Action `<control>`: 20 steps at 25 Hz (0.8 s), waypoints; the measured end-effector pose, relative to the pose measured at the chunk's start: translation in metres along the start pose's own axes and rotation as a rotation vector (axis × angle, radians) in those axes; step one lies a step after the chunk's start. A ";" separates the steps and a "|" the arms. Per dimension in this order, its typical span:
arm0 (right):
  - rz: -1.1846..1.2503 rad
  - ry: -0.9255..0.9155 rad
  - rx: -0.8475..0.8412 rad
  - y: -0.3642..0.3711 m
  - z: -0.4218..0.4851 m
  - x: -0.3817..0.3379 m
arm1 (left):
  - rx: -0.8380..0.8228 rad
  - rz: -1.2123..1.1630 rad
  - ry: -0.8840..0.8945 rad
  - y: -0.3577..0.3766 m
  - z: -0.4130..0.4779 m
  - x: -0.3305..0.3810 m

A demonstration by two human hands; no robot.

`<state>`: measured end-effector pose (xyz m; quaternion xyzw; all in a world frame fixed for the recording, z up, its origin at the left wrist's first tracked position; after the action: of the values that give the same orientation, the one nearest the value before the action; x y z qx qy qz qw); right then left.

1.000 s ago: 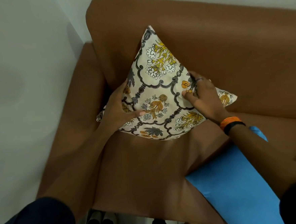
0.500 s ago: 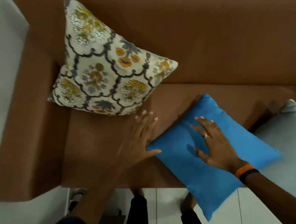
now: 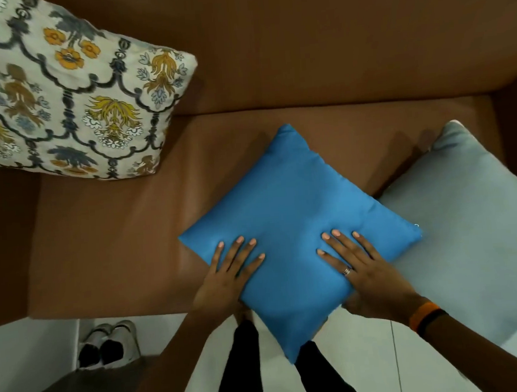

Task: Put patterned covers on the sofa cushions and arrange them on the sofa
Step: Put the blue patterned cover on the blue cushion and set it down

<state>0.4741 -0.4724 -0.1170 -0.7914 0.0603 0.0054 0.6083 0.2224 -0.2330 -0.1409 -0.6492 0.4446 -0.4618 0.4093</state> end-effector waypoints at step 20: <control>1.013 0.432 0.163 -0.275 0.155 0.163 | 0.298 -0.910 -0.168 -0.328 0.161 -0.133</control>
<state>0.6744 -0.2683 0.0938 -0.5970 0.5568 0.1299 0.5628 0.4188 0.0020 0.0982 -0.7472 0.0100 -0.5986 0.2886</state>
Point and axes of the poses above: each hand's wrist, its own z-axis towards the middle knuckle, its own y-axis out of the palm, x = y × z, the point moved 1 cm from there along z, towards the middle knuckle, and after that the axes turned 9 degrees about -z, right-handed, at the moved point
